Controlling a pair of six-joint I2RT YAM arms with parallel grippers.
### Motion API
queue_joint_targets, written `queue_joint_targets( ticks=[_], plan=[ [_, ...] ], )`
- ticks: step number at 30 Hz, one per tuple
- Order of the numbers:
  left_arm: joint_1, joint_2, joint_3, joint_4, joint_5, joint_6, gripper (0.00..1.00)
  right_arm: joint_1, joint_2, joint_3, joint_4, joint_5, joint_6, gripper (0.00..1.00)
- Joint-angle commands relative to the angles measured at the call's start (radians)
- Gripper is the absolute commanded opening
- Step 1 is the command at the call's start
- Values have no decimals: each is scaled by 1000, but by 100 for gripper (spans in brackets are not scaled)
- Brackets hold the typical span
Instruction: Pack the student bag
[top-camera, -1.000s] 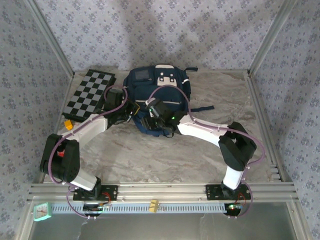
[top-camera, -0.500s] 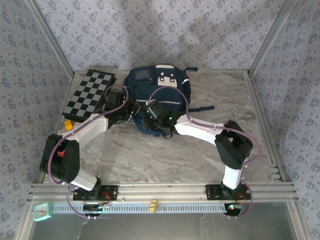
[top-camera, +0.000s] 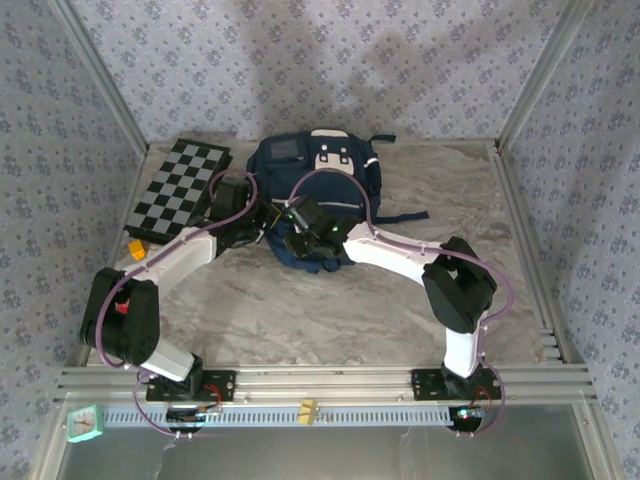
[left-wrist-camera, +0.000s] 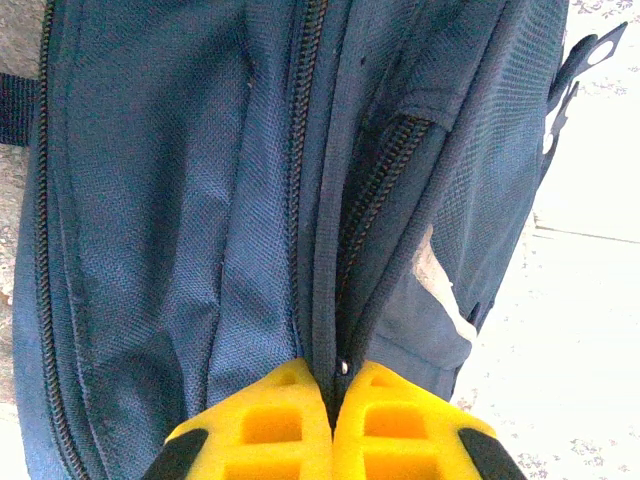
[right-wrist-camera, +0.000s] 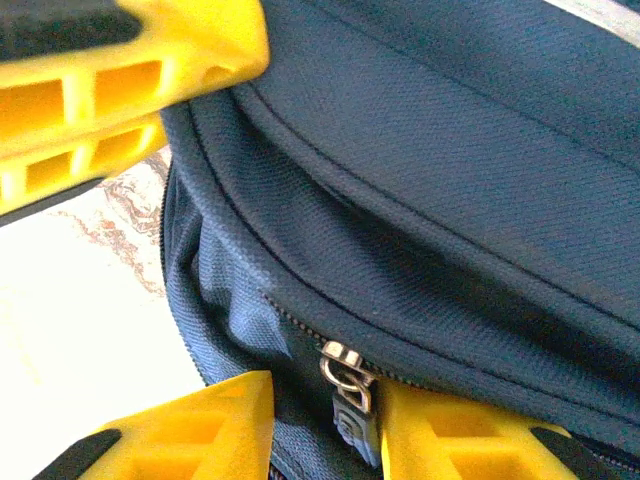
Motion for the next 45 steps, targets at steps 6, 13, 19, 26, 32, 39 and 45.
queue_joint_targets(
  ticks=[6, 13, 19, 26, 32, 39, 45],
  plan=[
    [-16, -35, 59, 68, 16, -8, 0, -35, 17, 52, 1, -84, -31, 27],
    [-10, -32, 67, 52, 16, 4, 0, -33, -2, 59, -39, -30, -20, 9],
    [19, -42, 67, 36, 13, 25, 0, -31, -57, 11, -166, 91, 86, 0],
    [48, -31, 85, 11, 33, 62, 0, -75, -127, -62, -274, 132, 139, 0],
    [99, 16, 151, -33, 75, 139, 0, -146, -188, -111, -368, 138, 161, 0],
    [138, 174, 305, -60, 180, 242, 0, -75, -203, -98, -238, -80, 79, 0],
    [162, 303, 438, -123, 265, 325, 6, -37, -68, 36, -215, -119, 106, 0]
  ],
)
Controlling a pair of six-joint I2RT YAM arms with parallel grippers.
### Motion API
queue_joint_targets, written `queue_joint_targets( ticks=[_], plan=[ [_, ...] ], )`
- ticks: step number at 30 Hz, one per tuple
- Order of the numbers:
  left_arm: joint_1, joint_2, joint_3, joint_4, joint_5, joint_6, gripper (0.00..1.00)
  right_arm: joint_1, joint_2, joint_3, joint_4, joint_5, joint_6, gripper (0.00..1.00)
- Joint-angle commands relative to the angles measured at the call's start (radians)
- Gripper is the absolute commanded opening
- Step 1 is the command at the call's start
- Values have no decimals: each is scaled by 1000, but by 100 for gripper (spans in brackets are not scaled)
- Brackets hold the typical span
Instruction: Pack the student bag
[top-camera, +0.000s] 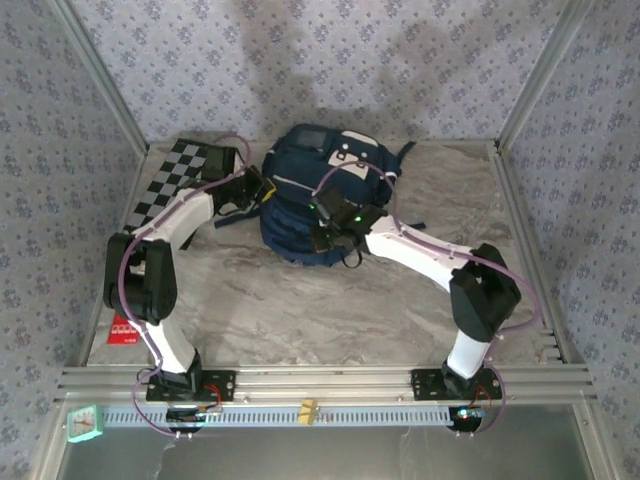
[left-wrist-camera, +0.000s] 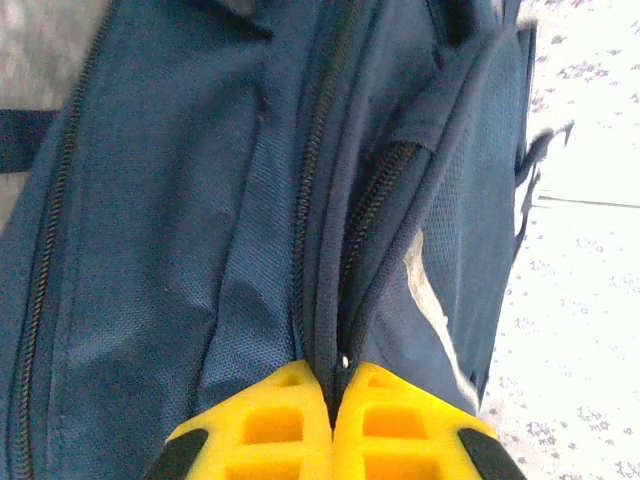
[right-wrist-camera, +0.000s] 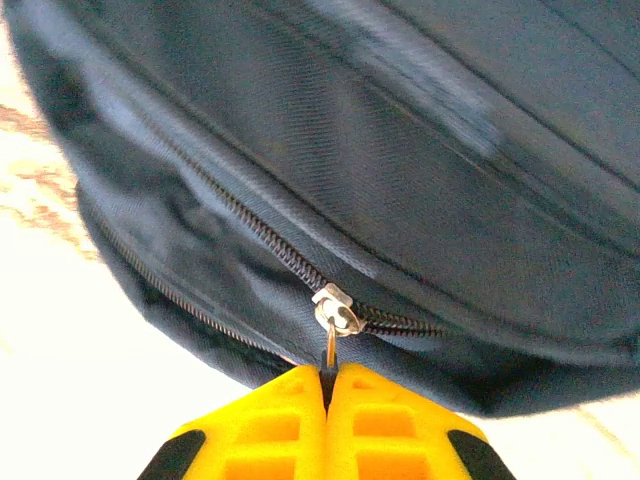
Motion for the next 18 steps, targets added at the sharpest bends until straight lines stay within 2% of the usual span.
queue_joint_targets(
  ticks=[1, 2, 4, 6, 8, 11, 18],
  plan=[
    [5, 6, 33, 57, 51, 64, 15, 25, 53, 62, -37, -82, 5, 0],
    [5, -11, 1, 71, 50, 64, 23, 20, 57, 64, -34, -81, 10, 0],
    [3, -68, -77, 85, 26, 34, 49, 9, 53, 45, 4, -99, 21, 0],
    [-6, -125, -159, 111, 13, -22, 61, 4, 54, 35, 1, -88, 39, 0],
    [-26, -183, -246, 141, -20, -113, 64, -3, 51, 27, -1, -83, 49, 0],
    [-89, -256, -394, 299, -83, -289, 65, -7, 37, -2, 22, -93, 55, 0],
    [-210, -235, -383, 316, -185, -404, 62, -5, 29, -18, 39, -85, 64, 0]
  ],
)
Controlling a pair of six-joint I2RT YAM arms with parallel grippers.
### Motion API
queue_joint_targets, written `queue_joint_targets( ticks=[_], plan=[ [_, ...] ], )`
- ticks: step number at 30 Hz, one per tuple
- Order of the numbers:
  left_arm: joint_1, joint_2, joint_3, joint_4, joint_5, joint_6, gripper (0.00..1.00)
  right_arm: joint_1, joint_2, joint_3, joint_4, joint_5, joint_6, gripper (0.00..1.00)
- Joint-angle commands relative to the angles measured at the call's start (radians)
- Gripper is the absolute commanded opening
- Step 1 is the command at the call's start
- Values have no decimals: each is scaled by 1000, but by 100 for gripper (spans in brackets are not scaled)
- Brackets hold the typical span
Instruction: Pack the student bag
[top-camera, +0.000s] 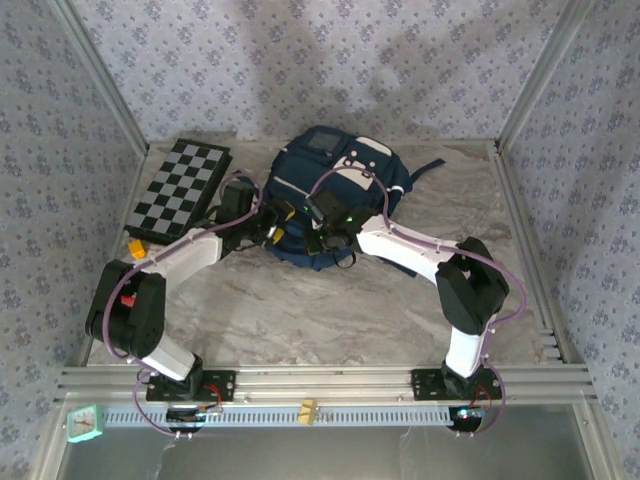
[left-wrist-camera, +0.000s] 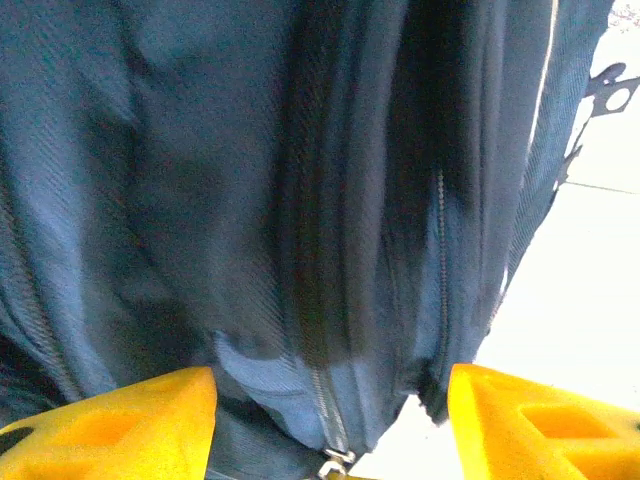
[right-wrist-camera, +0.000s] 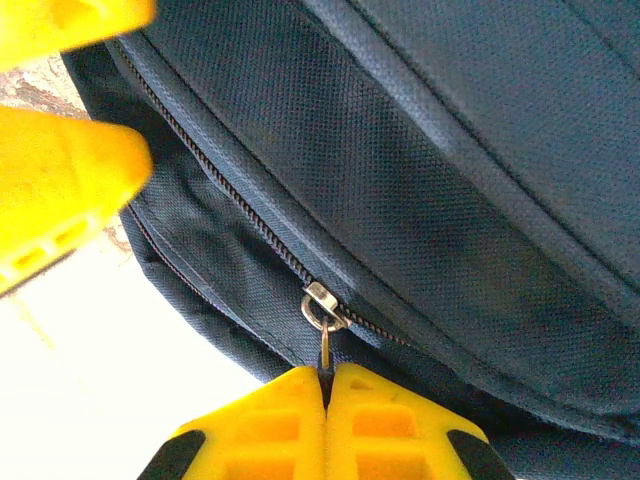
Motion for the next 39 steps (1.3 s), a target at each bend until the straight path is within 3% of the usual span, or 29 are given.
queue_joint_targets(
  ticks=[1, 3, 6, 12, 20, 25, 31, 39],
  plan=[
    [-34, 14, 41, 51, -80, -88, 62, 0, -21, -14, -3, 0, 21, 0],
    [-64, 24, 45, 10, -128, -123, 60, -3, -21, -17, 4, -1, 22, 0],
    [-105, 51, 22, 90, -166, -190, 56, -5, -20, -17, 7, -11, 22, 0],
    [-145, 117, 52, 134, -208, -245, 41, -5, -20, -17, 25, -17, 26, 0],
    [-136, 85, 67, 57, -263, -176, 0, -8, -56, -39, -41, 99, 43, 0],
    [-78, -5, 29, 26, -225, -119, 0, -20, -127, -116, -79, 156, 37, 0],
    [35, -60, -23, 39, 23, -30, 0, -50, -183, -179, -137, 237, 13, 0],
    [151, -124, -63, -62, 128, 140, 0, -153, -195, -179, -174, 324, -25, 0]
  ],
)
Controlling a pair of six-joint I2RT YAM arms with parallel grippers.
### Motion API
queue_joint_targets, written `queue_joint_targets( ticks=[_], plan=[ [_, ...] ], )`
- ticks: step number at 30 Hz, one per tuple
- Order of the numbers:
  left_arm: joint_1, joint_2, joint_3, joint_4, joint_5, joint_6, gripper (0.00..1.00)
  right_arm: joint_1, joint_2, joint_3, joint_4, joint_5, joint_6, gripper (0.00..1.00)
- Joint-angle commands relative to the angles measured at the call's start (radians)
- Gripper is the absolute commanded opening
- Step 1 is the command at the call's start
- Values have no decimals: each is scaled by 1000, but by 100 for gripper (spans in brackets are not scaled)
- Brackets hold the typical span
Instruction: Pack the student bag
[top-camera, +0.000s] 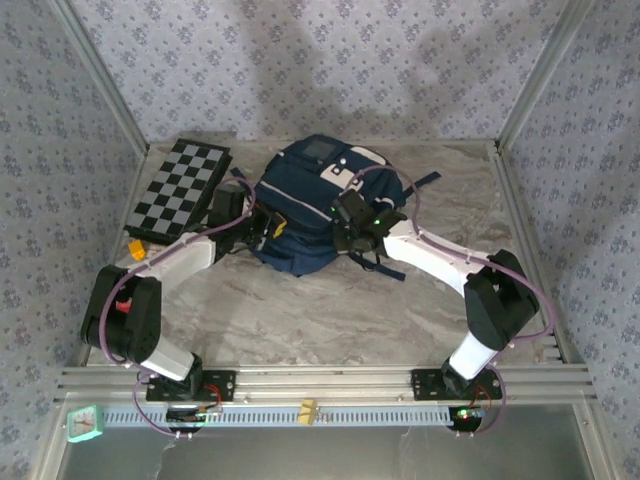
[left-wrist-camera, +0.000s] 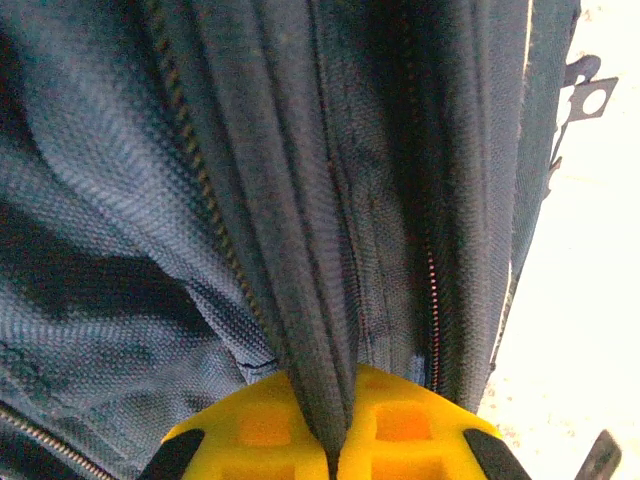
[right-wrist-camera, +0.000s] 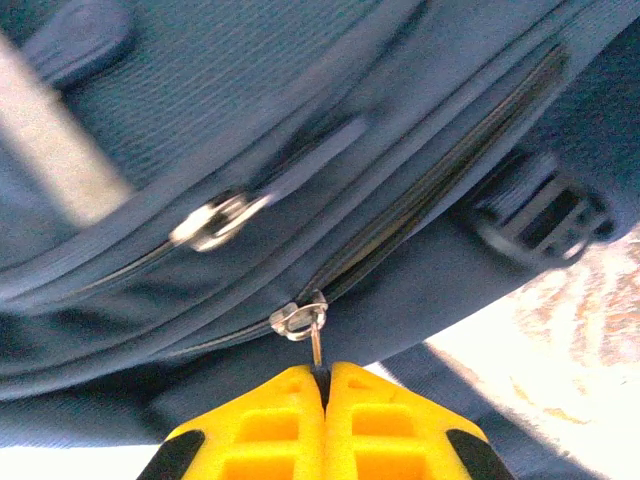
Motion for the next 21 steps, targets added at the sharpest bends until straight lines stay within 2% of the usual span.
queue_joint_targets(
  ticks=[1, 4, 8, 11, 17, 18, 20, 21],
  plan=[
    [88, -88, 4, -95, 19, 151, 0, -62, -22, -18, -122, 143, -28, 0],
    [138, -107, 30, -192, 54, 263, 0, -103, 6, -3, -116, 167, -47, 0],
    [175, -101, 50, -252, 113, 351, 0, -160, 38, 37, -96, 175, -65, 0],
    [204, -103, 73, -316, 106, 409, 0, -201, 64, 72, -97, 165, -66, 0],
    [195, -83, 90, -294, 168, 438, 0, -175, -2, 44, -36, 11, -93, 0],
    [186, -85, 88, -280, 187, 442, 5, -168, -18, 39, -33, -19, -93, 9],
    [172, -102, 90, -293, 203, 467, 29, -159, -49, 32, -42, -63, -85, 26],
    [167, -118, 91, -322, 184, 487, 36, -158, -65, 27, -44, -89, -69, 36]
  ],
)
